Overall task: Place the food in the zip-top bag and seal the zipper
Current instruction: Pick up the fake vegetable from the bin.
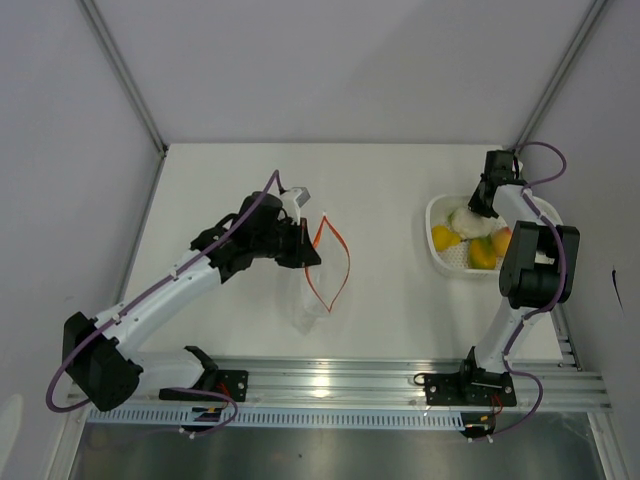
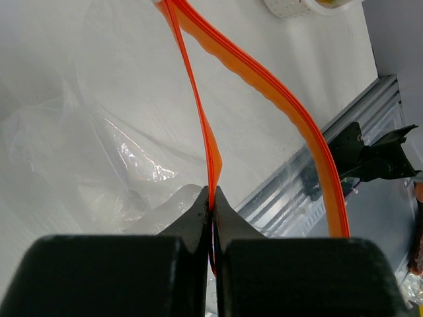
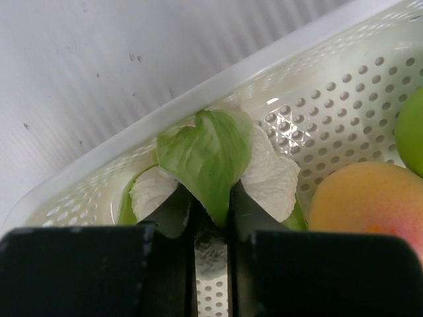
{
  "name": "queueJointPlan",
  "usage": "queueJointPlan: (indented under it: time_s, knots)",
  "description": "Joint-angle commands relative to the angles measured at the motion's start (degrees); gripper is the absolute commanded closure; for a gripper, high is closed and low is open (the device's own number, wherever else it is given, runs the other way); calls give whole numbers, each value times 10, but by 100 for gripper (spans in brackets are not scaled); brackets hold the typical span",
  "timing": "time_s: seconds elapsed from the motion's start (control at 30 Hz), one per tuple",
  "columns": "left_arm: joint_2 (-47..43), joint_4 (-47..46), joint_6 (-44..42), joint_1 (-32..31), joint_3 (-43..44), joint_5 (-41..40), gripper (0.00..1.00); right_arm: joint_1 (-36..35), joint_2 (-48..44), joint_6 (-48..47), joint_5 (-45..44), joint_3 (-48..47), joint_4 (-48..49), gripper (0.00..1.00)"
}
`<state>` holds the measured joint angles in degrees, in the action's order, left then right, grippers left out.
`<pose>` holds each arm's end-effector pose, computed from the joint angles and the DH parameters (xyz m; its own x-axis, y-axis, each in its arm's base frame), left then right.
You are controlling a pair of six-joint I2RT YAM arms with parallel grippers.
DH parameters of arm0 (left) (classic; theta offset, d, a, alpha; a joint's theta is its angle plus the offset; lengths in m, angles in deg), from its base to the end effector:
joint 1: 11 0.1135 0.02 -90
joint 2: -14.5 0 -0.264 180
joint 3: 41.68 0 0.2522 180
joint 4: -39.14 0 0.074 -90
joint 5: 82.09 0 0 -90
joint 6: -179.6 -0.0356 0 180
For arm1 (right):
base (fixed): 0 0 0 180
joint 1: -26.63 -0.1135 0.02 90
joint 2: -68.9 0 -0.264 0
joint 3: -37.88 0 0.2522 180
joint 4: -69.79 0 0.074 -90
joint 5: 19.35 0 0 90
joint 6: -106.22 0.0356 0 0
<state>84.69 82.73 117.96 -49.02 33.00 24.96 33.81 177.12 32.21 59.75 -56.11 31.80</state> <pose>0.2030 -0.1719 0.3135 -0.8021 0.0506 -0.5951 0.4399 0.7240 -0.5314 0.4097 -0.0584 0.2162 -0.6884 0.3594 -0.6301 0.4445 0.8954 0.0251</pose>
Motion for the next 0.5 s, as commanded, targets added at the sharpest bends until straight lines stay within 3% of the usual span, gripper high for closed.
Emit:
queueJointPlan:
  time_s: [0.0,0.3,0.47]
  knots:
    - [6,2,-14,-1,26,13,99,-1,-11,8,-3,6,3,100]
    - [17,5,-16,-1,46,31,99,-9,-102,16,-17,15,-10,100]
    - [34,16,-30,0,65,65,99,-15,-210,-5,12,26,-6,100]
